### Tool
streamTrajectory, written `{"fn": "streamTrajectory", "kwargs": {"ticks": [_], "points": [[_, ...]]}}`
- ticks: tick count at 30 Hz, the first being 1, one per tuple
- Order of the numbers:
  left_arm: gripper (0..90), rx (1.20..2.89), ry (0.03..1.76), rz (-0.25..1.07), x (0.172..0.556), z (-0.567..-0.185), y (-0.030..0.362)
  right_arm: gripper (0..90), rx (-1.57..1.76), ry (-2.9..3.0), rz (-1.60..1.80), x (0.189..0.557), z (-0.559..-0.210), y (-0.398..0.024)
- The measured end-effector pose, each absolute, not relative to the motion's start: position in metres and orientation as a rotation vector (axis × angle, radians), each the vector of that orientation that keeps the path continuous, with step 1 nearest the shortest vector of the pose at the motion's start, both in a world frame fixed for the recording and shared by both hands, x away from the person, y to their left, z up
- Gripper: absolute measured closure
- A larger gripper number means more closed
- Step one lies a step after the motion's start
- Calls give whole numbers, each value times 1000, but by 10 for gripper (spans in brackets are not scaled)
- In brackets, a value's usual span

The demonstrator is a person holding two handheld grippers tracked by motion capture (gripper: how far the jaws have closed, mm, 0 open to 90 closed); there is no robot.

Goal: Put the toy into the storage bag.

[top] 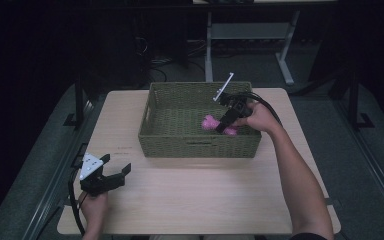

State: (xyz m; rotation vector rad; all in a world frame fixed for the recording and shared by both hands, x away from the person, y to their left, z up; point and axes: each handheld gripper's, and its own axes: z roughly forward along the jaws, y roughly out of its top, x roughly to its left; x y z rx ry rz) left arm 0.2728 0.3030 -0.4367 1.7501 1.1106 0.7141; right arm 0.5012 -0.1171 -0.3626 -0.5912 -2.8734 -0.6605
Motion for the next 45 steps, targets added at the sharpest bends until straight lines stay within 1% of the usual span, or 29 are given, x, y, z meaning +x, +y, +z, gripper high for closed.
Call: {"fn": "streamTrajectory", "kwargs": {"ticks": [20,45], "points": [[138,1745,1110,715,273,-436,303,578,-582,-2885,-578,498,-378,-105],[139,1744,1108,720,273,-436,303,566,-601,-2873,-561,501,-383,-101]]}}
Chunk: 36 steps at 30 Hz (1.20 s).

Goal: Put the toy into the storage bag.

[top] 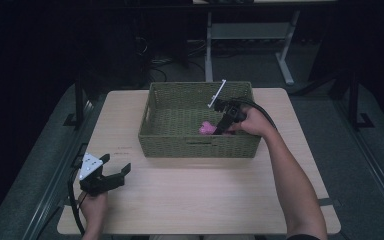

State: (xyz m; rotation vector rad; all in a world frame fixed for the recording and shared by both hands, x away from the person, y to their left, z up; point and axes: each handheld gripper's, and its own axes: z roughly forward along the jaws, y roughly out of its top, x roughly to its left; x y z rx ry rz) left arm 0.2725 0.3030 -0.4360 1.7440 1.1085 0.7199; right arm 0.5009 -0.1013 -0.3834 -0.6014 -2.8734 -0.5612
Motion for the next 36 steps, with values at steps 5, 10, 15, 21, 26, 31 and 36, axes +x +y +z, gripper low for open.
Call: {"fn": "streamTrajectory", "kwargs": {"ticks": [5,10,15,21,26,31,36], "points": [[139,1747,1111,720,273,-436,303,569,-610,-2862,-591,501,-382,-103],[138,1746,1111,719,273,-436,303,542,-630,-2866,-577,500,-381,-105],[138,1745,1113,719,273,-436,303,533,-631,-2863,-577,500,-382,-106],[139,1743,1115,719,273,-436,303,499,-643,-2863,-597,500,-379,-107],[139,1744,1112,719,273,-436,303,495,-646,-2868,-598,499,-377,-109],[139,1739,1110,718,272,-436,304,486,-661,-2869,-600,499,-376,-109],[138,1741,1110,718,272,-436,304,474,-673,-2871,-600,499,-377,-109]]}}
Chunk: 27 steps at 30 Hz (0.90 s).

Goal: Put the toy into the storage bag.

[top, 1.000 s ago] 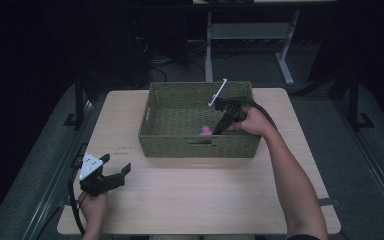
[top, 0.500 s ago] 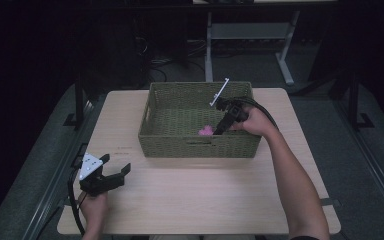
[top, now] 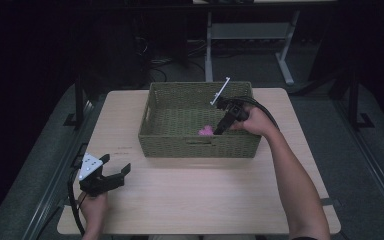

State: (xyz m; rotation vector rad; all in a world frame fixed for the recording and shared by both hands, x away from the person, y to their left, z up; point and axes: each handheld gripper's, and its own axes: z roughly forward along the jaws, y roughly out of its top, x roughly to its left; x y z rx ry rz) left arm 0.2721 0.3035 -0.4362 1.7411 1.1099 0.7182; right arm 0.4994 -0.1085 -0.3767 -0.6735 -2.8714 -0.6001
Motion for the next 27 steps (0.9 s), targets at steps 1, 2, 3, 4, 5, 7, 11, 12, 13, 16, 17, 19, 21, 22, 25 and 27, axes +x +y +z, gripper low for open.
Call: {"fn": "streamTrajectory", "kwargs": {"ticks": [1,2,3,4,5,7,11,12,13,16,17,19,21,22,25,27], "points": [[138,1742,1111,718,272,-436,304,470,-677,-2871,-599,499,-377,-109],[138,1742,1111,718,272,-436,304,470,-677,-2871,-599,499,-377,-109],[138,1740,1113,716,272,-436,304,464,-684,-2872,-600,499,-376,-109],[138,1740,1113,716,272,-436,304,464,-684,-2872,-600,499,-376,-109],[138,1740,1112,719,272,-436,304,462,-685,-2873,-601,499,-375,-110],[139,1740,1112,718,272,-436,304,451,-690,-2876,-613,498,-372,-111],[139,1743,1110,717,272,-436,304,447,-687,-2879,-630,496,-367,-113],[138,1744,1110,717,272,-436,304,447,-690,-2880,-636,494,-365,-113],[138,1744,1110,719,272,-436,303,442,-686,-2885,-647,493,-361,-114],[138,1742,1110,715,272,-436,303,438,-692,-2883,-666,492,-358,-116],[139,1744,1110,714,272,-436,303,435,-689,-2887,-673,491,-356,-117],[138,1743,1110,715,272,-436,303,432,-699,-2890,-686,490,-352,-119],[139,1740,1110,717,272,-436,303,428,-699,-2889,-695,489,-350,-121],[139,1739,1110,715,272,-436,303,424,-705,-2892,-698,488,-348,-123],[138,1742,1108,712,272,-436,303,418,-715,-2889,-712,487,-345,-126],[138,1743,1108,712,272,-436,303,415,-723,-2885,-716,486,-343,-127]]}}
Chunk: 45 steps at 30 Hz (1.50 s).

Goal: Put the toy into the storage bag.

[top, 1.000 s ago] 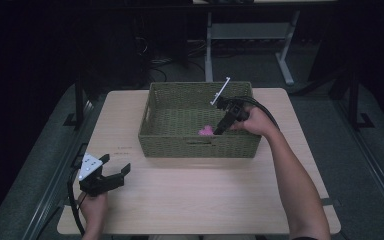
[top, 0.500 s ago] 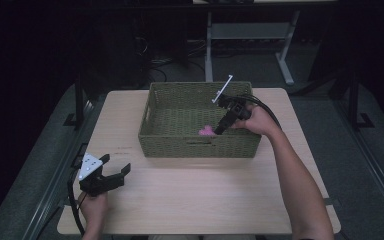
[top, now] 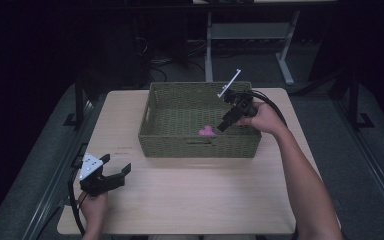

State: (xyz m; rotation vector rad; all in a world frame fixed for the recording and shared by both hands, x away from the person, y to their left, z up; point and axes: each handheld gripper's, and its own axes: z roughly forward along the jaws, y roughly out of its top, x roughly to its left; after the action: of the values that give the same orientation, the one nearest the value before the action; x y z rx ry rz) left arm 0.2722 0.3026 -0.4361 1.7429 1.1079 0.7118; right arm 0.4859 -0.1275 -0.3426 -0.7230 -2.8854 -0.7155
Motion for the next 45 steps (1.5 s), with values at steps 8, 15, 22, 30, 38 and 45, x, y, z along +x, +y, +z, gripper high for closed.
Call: {"fn": "streamTrajectory", "kwargs": {"ticks": [8,15,22,30,38,45], "points": [[139,1744,1111,709,273,-436,303,401,-750,-2887,-732,480,-334,-132],[138,1741,1110,711,272,-436,303,398,-755,-2903,-749,475,-325,-136],[139,1743,1109,712,272,-436,302,387,-747,-2904,-779,469,-315,-137],[138,1744,1109,710,272,-436,302,382,-731,-2912,-792,459,-308,-140],[139,1748,1108,709,272,-437,301,377,-720,-2923,-803,448,-303,-144],[138,1749,1111,711,273,-437,302,369,-703,-2924,-830,435,-298,-149]]}}
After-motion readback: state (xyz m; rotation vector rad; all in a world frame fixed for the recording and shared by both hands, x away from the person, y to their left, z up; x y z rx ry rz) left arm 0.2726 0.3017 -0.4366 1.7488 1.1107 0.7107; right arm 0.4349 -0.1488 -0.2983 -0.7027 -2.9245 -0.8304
